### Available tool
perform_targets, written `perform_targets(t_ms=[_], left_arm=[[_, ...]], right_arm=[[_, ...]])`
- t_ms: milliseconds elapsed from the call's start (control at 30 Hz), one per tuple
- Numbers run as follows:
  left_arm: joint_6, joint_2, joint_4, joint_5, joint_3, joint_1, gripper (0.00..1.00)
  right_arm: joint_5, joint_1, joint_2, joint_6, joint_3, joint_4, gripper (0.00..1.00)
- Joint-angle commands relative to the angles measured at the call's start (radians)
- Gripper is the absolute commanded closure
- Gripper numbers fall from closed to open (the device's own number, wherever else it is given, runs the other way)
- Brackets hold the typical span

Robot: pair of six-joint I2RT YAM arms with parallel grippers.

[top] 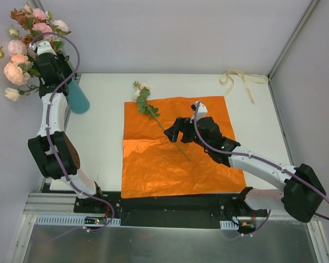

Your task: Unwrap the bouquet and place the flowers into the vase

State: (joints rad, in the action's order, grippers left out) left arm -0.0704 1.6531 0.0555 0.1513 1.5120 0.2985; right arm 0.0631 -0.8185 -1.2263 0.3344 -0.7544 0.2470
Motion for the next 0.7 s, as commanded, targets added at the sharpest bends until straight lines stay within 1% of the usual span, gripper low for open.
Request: perform_targets(t_ms=[0,133,233,400,533,667], left_arm=[[-0.040,-0.081,-0.052,-0.038,0.010,0.002,0.35],[-0.104,-0.160,-0.179,-0.058,0.013,0.002,0.29],[-0.146,-0.222,-0.255,-0.062,0.013,0.002,0.28],[-0.111,-0.289,-0.281,-0.065,0.026,0.002,0.27],[-0.048,-0.233,-0.281,-0.020,0.118,0.002,0.28],[-0.009,-0.161,-0.302,0.007,0.186,0.002,0.34]], right_arm=[[0.021,0.002,-0.028,0.006,-0.045,-0.029,0.01],[0.041,0.005,-0.064,0.009,-0.088,-0.109,0.01],[0.029,0.004,-0.068,0.012,-0.102,-0.129,0.01],[-0.009,0.005,-0.053,0.031,-0.109,-0.138,0.01],[-0.019,0.004,-0.045,0.032,-0.122,-0.150,0.01],[-0.026,0.004,-0.045,0.034,-0.131,-0.157,0.01]])
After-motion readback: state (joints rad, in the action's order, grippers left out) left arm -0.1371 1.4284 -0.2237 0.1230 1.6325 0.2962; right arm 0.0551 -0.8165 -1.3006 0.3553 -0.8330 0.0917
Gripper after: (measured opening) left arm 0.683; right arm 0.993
